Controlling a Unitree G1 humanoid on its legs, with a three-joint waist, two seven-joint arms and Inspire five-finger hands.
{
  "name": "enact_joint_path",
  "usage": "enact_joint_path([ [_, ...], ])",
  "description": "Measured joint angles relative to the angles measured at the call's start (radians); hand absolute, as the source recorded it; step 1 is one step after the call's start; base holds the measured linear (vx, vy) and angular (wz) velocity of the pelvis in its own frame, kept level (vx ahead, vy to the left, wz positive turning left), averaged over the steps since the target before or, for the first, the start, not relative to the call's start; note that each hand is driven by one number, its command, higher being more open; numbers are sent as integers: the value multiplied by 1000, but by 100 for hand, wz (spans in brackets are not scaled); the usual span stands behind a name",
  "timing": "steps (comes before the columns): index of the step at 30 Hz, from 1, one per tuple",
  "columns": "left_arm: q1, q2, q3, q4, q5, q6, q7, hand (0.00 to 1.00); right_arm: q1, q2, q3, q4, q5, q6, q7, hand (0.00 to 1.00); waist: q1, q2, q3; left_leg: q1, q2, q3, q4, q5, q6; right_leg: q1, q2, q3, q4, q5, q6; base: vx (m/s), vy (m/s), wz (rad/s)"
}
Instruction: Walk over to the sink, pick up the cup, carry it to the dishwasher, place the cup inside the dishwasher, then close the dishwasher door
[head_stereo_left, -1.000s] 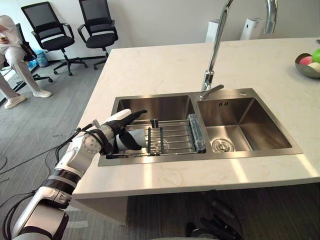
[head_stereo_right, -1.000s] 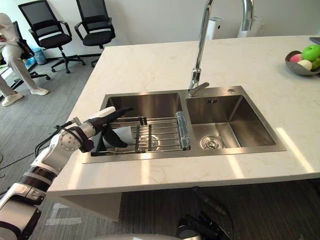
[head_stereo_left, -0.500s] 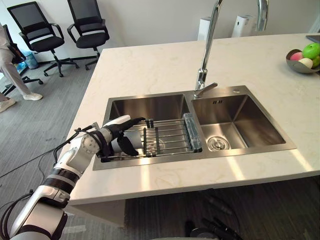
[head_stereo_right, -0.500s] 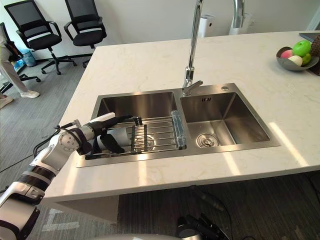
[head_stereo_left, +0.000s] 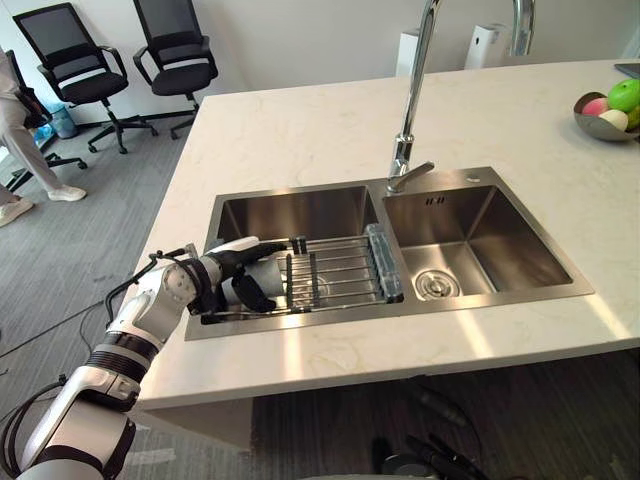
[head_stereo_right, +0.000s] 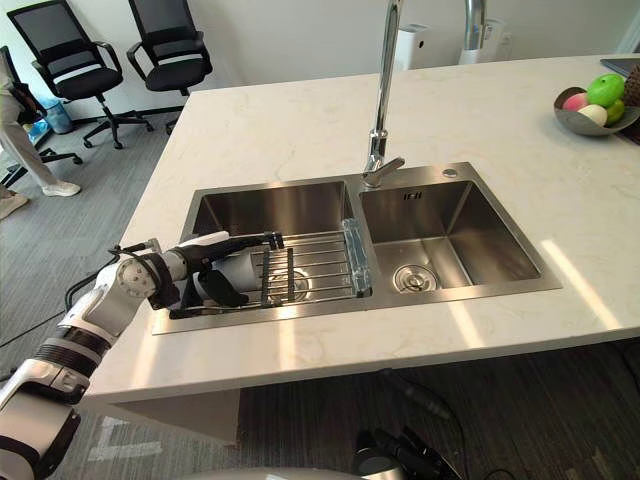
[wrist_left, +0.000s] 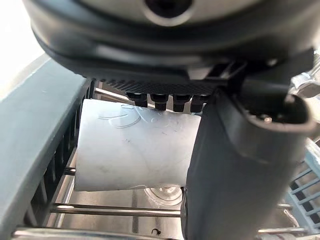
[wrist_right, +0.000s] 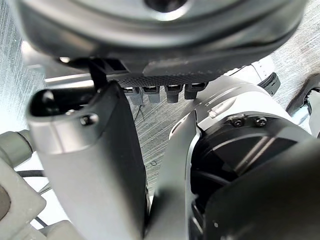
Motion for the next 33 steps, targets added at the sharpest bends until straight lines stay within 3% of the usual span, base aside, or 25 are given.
enact_joint_path([
  [7, -16, -6, 2, 61, 102, 20, -20, 100, -9, -6, 0, 4, -2, 13, 9, 100, -9, 3, 2, 2, 7, 4, 4, -4, -4, 6, 7, 2, -9, 2, -1, -10, -6, 0],
  [8, -24, -7, 2, 69, 129, 23, -38, 0, -11, -7, 0, 5, -2, 16, 9, 100, -11, 4, 3, 2, 8, 5, 6, -4, -5, 6, 8, 4, -9, 2, -1, -35, -18, -2],
  [14, -49, -31, 17, 128, 202, 32, -47, 0, -17, -11, 0, 4, -10, 28, 14, 100, -26, 9, 6, 5, 12, 14, 10, -6, -7, 5, 13, 12, -9, 4, -4, -49, -20, -5],
  [23, -50, -50, 42, 182, 182, -5, 72, 0, -24, -23, 0, 2, -10, 34, 25, 100, -31, 20, 19, 7, 16, 17, 11, -9, -10, 4, 19, 18, -10, 4, -5, -23, -13, -2],
  [28, -11, -54, 40, 181, 156, -72, 192, 0, -23, -26, -1, 6, -10, 34, 25, 100, -24, 20, 20, 2, 14, 5, 13, -8, -9, 6, 14, 8, -10, 4, -5, -25, -6, 6],
  [33, 28, -61, 44, 161, 17, -114, 320, 0, -18, -23, -7, 11, -9, 21, 25, 100, -14, 19, 21, -8, 15, -8, 19, -8, -8, 6, 10, -3, -10, 4, -5, -19, -9, 6],
])
